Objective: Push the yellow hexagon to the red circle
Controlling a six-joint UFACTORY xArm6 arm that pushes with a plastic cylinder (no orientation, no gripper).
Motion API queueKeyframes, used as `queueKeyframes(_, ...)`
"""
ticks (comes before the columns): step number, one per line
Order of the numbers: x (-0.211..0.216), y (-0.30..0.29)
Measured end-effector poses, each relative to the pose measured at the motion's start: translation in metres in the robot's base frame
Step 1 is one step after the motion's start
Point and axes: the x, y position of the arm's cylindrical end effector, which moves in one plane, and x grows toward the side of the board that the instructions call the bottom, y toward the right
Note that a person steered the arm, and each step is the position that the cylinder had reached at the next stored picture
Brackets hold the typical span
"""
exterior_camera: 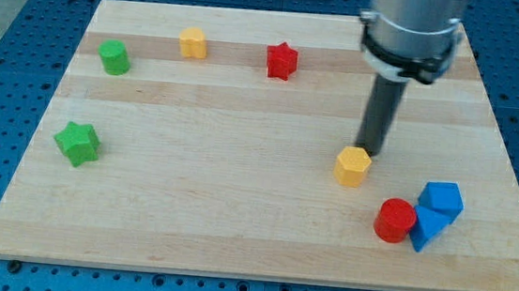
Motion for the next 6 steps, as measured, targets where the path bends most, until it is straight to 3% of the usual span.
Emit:
queueKeyframes(1,-0.005,0.004)
queueKeyframes(2,-0.038,-0.030)
queueKeyframes(4,0.014,-0.052)
queueKeyframes(6,0.036,-0.011)
